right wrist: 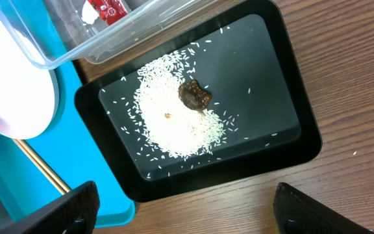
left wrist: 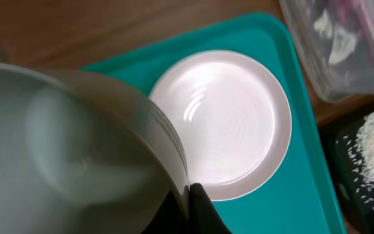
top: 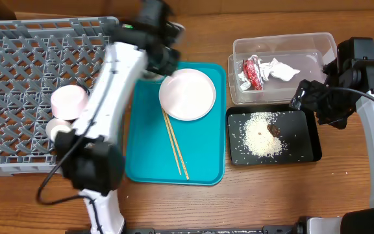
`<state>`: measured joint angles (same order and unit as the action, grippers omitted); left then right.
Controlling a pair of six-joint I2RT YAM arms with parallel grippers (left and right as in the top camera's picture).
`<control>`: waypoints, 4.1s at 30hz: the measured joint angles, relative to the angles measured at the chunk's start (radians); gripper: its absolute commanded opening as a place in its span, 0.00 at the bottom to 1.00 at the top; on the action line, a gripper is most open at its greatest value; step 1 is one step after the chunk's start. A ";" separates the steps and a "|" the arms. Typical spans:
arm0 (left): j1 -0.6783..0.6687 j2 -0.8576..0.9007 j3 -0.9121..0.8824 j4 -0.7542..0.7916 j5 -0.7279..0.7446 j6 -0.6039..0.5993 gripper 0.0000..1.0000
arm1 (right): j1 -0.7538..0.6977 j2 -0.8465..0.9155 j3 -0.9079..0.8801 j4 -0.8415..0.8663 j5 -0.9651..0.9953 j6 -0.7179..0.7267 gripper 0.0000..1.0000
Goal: Sort waste into correct bins and load items into the dishwasher
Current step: 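Lift the grey bowl off the white plate toward the rack, then set the grey bowl into the dish rack and release it, then move the left gripper to the tray and grasp one wooden chopstick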
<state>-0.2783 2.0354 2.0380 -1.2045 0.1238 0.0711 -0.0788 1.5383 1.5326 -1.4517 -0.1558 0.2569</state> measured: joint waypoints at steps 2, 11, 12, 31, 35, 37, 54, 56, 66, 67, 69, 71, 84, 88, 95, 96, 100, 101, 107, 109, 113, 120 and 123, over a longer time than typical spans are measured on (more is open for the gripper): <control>0.099 -0.047 0.009 -0.006 0.077 0.030 0.04 | 0.000 0.000 0.000 -0.001 0.000 0.000 0.87; 0.413 -0.066 0.012 -0.040 0.473 0.192 0.04 | 0.000 0.000 0.000 -0.003 0.000 0.000 0.87; 0.444 -0.064 0.012 -0.040 0.510 0.200 0.04 | 0.000 0.000 0.000 -0.004 0.000 0.001 0.87; 0.729 0.199 -0.001 -0.008 1.094 0.307 0.04 | 0.000 0.000 0.000 -0.014 0.000 0.001 0.87; 0.745 0.217 -0.001 0.024 1.171 0.314 0.04 | 0.000 0.000 0.000 -0.016 0.000 0.000 0.87; 0.745 0.237 -0.001 0.035 1.202 0.318 0.04 | 0.000 0.000 0.000 -0.015 0.000 0.001 0.87; 0.805 0.292 -0.001 0.090 1.264 0.325 0.04 | 0.000 0.000 0.000 -0.020 0.000 0.000 0.87; 0.811 0.292 -0.001 0.077 1.263 0.325 0.04 | 0.000 0.000 0.000 -0.024 0.000 0.000 0.87; 0.826 0.293 -0.001 0.002 1.133 0.329 0.09 | 0.000 0.000 0.000 -0.026 0.000 0.000 0.87; 0.835 0.293 -0.001 0.000 1.114 0.328 0.07 | 0.000 0.000 0.000 -0.026 0.000 0.000 0.87; 0.851 0.293 -0.001 0.000 1.094 0.329 0.04 | 0.000 0.000 0.000 -0.026 0.000 0.000 0.87; 0.855 0.293 -0.001 0.000 1.090 0.330 0.09 | 0.000 0.000 0.000 -0.029 0.000 0.001 0.87; 0.900 0.293 -0.001 -0.082 1.023 0.326 1.00 | 0.000 0.000 0.000 -0.036 0.000 0.000 0.87; 0.922 0.286 -0.001 -0.098 1.019 0.327 1.00 | 0.000 0.000 0.000 -0.046 0.000 0.001 0.87; 0.919 0.149 -0.002 -0.135 0.971 0.328 1.00 | 0.000 0.000 0.000 -0.063 0.005 0.000 0.87; 0.911 0.119 -0.002 -0.143 0.955 0.328 1.00 | 0.000 0.000 0.000 -0.066 0.011 0.000 0.87; 0.828 -0.009 -0.002 -0.161 0.864 0.308 1.00 | 0.000 0.000 0.000 -0.074 0.045 0.000 0.89; 0.773 -0.046 -0.002 -0.168 0.809 0.277 1.00 | 0.000 0.000 0.000 -0.076 0.053 0.000 0.89; 0.547 -0.092 -0.001 -0.294 0.473 0.068 1.00 | 0.000 0.000 0.000 -0.068 0.061 0.000 0.91; 0.477 -0.092 -0.002 -0.357 0.370 0.006 1.00 | 0.000 0.000 0.000 -0.068 0.063 0.000 0.91; 0.367 -0.092 -0.002 -0.465 0.182 -0.098 1.00 | 0.000 0.000 0.000 -0.068 0.067 0.000 0.91; 0.269 -0.168 -0.097 -0.478 0.068 -0.195 1.00 | 0.000 0.000 0.000 -0.083 0.067 0.000 0.92; 0.232 -0.270 -0.201 -0.466 0.039 -0.257 1.00 | 0.000 0.000 0.000 -0.086 0.070 0.000 0.92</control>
<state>-0.0463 1.7657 1.8374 -1.6707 0.1627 -0.1864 -0.0788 1.5383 1.5322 -1.5379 -0.0856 0.2573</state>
